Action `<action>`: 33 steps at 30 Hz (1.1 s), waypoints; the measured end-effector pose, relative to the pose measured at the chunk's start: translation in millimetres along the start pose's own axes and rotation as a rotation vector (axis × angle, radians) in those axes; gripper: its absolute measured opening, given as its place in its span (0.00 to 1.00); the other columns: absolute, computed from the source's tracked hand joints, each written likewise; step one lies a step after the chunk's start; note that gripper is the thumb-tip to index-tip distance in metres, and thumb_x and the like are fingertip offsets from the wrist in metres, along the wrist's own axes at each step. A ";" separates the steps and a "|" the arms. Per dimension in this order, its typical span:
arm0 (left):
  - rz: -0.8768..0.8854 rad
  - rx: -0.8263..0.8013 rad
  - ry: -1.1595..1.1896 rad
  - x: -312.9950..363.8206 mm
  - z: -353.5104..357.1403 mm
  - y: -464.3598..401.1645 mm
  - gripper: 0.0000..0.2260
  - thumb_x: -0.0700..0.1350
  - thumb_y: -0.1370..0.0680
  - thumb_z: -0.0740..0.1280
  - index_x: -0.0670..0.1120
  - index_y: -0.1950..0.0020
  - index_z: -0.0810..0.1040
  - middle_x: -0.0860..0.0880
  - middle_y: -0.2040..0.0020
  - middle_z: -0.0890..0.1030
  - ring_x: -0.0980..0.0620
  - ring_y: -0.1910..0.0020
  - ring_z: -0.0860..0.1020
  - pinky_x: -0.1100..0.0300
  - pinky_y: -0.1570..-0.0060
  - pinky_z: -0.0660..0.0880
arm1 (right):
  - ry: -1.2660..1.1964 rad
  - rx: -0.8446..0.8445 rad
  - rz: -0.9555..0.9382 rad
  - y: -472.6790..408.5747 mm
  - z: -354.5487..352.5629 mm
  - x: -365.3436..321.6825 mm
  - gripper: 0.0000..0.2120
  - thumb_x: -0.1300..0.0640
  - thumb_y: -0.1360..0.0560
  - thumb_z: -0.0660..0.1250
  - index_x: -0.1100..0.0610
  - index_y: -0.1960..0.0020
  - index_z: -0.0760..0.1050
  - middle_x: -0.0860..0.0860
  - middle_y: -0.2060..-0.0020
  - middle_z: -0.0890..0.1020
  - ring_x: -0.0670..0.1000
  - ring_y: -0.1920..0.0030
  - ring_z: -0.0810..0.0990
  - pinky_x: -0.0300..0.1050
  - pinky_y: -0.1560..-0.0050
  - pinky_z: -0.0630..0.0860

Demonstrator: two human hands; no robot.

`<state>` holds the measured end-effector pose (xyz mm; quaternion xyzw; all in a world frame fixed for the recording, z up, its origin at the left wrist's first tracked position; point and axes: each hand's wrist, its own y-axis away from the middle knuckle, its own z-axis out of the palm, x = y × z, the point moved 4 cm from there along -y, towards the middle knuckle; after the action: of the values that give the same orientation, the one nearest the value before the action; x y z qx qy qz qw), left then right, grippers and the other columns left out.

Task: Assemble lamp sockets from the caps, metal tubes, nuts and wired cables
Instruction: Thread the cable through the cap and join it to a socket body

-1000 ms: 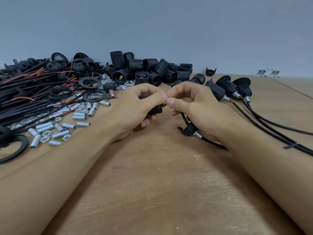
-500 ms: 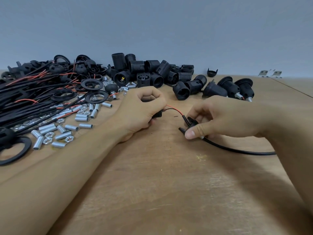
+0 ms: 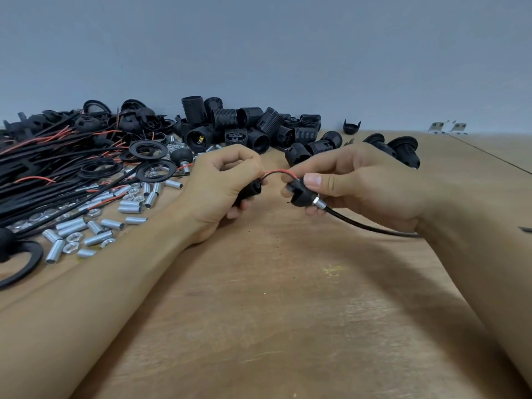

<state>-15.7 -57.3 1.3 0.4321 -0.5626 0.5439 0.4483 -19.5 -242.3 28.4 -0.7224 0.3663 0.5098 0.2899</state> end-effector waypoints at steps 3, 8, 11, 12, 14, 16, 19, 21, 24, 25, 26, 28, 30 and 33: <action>-0.012 -0.077 0.063 2.2 1.4 1.1 0.04 0.41 0.32 0.65 0.48 0.66 0.76 0.47 0.64 0.80 0.53 0.79 0.67 0.68 0.78 0.58 | -0.003 -0.040 0.011 1.2 0.0 -1.1 0.13 0.59 0.22 0.65 0.61 0.41 0.80 0.62 0.48 0.84 0.56 0.53 0.80 0.43 0.54 0.76; 0.014 -0.101 0.063 4.1 -0.4 1.7 0.04 0.41 0.31 0.65 0.46 0.66 0.76 0.46 0.66 0.78 0.53 0.79 0.67 0.69 0.78 0.57 | 0.348 0.103 -0.144 3.7 0.7 -11.4 0.08 0.57 0.25 0.71 0.50 0.46 0.80 0.42 0.56 0.86 0.42 0.56 0.82 0.34 0.53 0.76; 0.034 -0.088 0.006 3.8 -1.1 1.6 0.04 0.41 0.30 0.66 0.46 0.65 0.76 0.48 0.69 0.78 0.52 0.79 0.67 0.69 0.78 0.58 | 0.590 0.192 -0.252 5.5 7.0 -18.3 0.15 0.55 0.28 0.74 0.37 0.48 0.76 0.33 0.52 0.82 0.40 0.48 0.80 0.34 0.48 0.74; 0.035 -0.085 -0.012 3.4 -1.4 1.7 0.03 0.41 0.30 0.66 0.45 0.64 0.76 0.48 0.68 0.78 0.52 0.79 0.67 0.68 0.77 0.58 | 0.553 0.186 -0.263 5.5 9.2 -20.1 0.16 0.55 0.27 0.74 0.36 0.49 0.76 0.33 0.51 0.82 0.41 0.48 0.80 0.33 0.48 0.74; 0.043 -0.098 -0.033 3.1 -0.2 2.6 0.03 0.41 0.30 0.66 0.44 0.63 0.76 0.48 0.67 0.79 0.52 0.79 0.67 0.68 0.77 0.58 | 0.443 0.192 -0.254 4.7 10.0 -19.5 0.13 0.57 0.26 0.73 0.38 0.50 0.77 0.33 0.53 0.83 0.38 0.52 0.82 0.32 0.49 0.76; 0.063 -0.108 -0.049 3.4 1.6 3.8 0.03 0.41 0.29 0.65 0.43 0.62 0.75 0.49 0.68 0.78 0.52 0.79 0.67 0.68 0.78 0.59 | 0.479 0.209 -0.234 3.3 9.9 -16.5 0.08 0.56 0.25 0.72 0.44 0.50 0.80 0.33 0.59 0.83 0.35 0.58 0.81 0.31 0.54 0.75; 0.079 -0.066 -0.069 3.8 1.9 3.9 0.03 0.41 0.29 0.65 0.42 0.63 0.75 0.50 0.70 0.78 0.52 0.79 0.68 0.68 0.79 0.60 | 0.545 0.179 -0.218 2.5 15.1 -13.2 0.08 0.56 0.25 0.72 0.51 0.46 0.81 0.36 0.67 0.80 0.33 0.63 0.76 0.26 0.59 0.70; 0.080 -0.034 -0.066 4.2 1.6 3.3 0.04 0.42 0.30 0.65 0.44 0.64 0.75 0.50 0.72 0.76 0.52 0.79 0.68 0.67 0.79 0.60 | 0.461 0.144 -0.216 2.3 19.9 -14.1 0.06 0.57 0.24 0.71 0.50 0.47 0.81 0.36 0.66 0.80 0.35 0.64 0.77 0.28 0.59 0.71; 0.067 -0.042 -0.041 4.7 3.3 3.5 0.04 0.41 0.30 0.64 0.45 0.66 0.75 0.49 0.73 0.73 0.52 0.80 0.67 0.68 0.79 0.60 | 0.520 0.160 -0.273 0.7 26.7 -13.9 0.03 0.57 0.22 0.68 0.51 0.49 0.79 0.27 0.65 0.76 0.34 0.63 0.75 0.27 0.60 0.69; 0.060 -0.049 -0.042 4.6 4.0 3.8 0.04 0.41 0.30 0.64 0.45 0.66 0.76 0.49 0.74 0.72 0.52 0.80 0.67 0.68 0.79 0.60 | 0.547 0.170 -0.289 0.4 28.9 -14.0 0.02 0.57 0.21 0.67 0.53 0.50 0.78 0.25 0.65 0.75 0.33 0.62 0.75 0.26 0.60 0.68; 0.054 -0.057 -0.045 4.5 4.5 4.1 0.04 0.41 0.31 0.64 0.45 0.66 0.76 0.49 0.74 0.72 0.52 0.80 0.67 0.67 0.79 0.60 | 0.557 0.177 -0.296 -0.2 30.1 -13.9 0.03 0.56 0.21 0.67 0.56 0.50 0.78 0.24 0.65 0.74 0.32 0.62 0.74 0.26 0.60 0.68; 0.037 -0.079 -0.042 4.7 4.7 4.3 0.04 0.42 0.31 0.64 0.45 0.66 0.76 0.49 0.74 0.72 0.52 0.81 0.67 0.67 0.79 0.60 | 0.541 0.181 -0.301 -1.1 31.2 -14.4 0.07 0.55 0.21 0.67 0.59 0.53 0.77 0.27 0.66 0.74 0.34 0.62 0.74 0.27 0.60 0.68; 0.000 -0.117 -0.006 5.0 5.0 4.5 0.05 0.43 0.31 0.63 0.45 0.66 0.76 0.49 0.73 0.72 0.53 0.81 0.65 0.68 0.79 0.60 | 0.509 0.173 -0.296 -1.6 31.2 -14.8 0.09 0.56 0.21 0.67 0.62 0.55 0.76 0.30 0.69 0.74 0.37 0.66 0.72 0.28 0.62 0.67; -0.086 -0.195 0.128 4.3 6.2 5.6 0.07 0.46 0.30 0.62 0.47 0.67 0.77 0.47 0.69 0.72 0.54 0.82 0.63 0.70 0.79 0.59 | 0.368 0.163 -0.278 -1.2 28.8 -15.7 0.08 0.59 0.22 0.69 0.63 0.57 0.77 0.36 0.73 0.74 0.40 0.71 0.69 0.28 0.68 0.65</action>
<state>-22.3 -63.3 4.2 0.3748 -0.5640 0.4933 0.5460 -37.0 -215.1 34.4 -0.8206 0.3501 0.2937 0.3431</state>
